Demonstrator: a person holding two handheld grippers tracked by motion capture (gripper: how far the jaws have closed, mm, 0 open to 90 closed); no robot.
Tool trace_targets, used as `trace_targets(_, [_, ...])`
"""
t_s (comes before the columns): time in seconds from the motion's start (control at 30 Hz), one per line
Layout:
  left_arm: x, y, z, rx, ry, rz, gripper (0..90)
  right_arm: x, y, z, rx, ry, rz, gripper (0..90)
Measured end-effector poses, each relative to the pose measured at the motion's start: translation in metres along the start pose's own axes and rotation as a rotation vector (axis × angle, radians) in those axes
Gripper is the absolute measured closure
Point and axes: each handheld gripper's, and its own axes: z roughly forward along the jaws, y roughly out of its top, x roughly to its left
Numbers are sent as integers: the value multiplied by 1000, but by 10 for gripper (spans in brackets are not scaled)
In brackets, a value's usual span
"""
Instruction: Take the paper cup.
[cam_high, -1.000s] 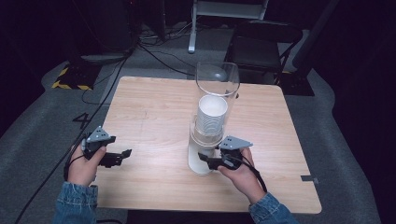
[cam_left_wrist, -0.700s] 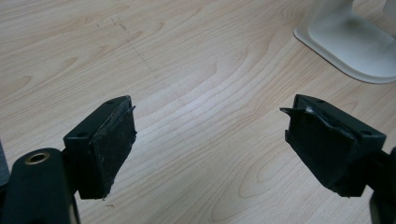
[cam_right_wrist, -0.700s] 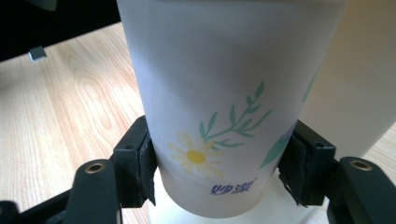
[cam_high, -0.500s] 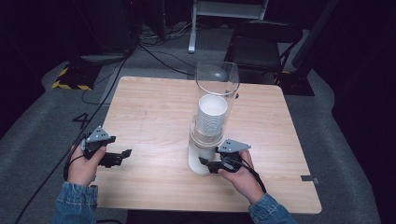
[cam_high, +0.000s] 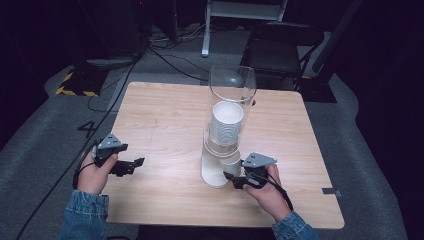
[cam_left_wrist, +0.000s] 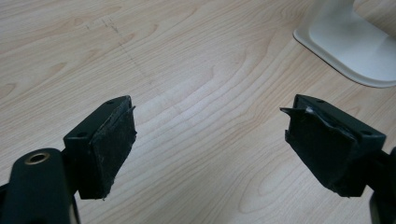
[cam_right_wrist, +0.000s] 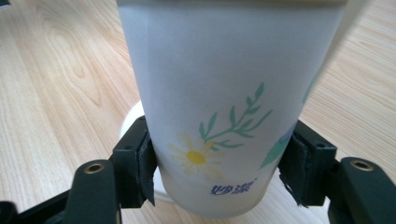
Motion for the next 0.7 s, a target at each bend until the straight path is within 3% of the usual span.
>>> trace_targets(0.3, [-1, 7, 10, 8, -17, 11, 157, -16, -7, -21, -9, -65, 35, 360])
trace_targets(0.7, [-1, 7, 13, 15, -11, -3, 157, -51, -10, -46, -65, -163, 144, 356])
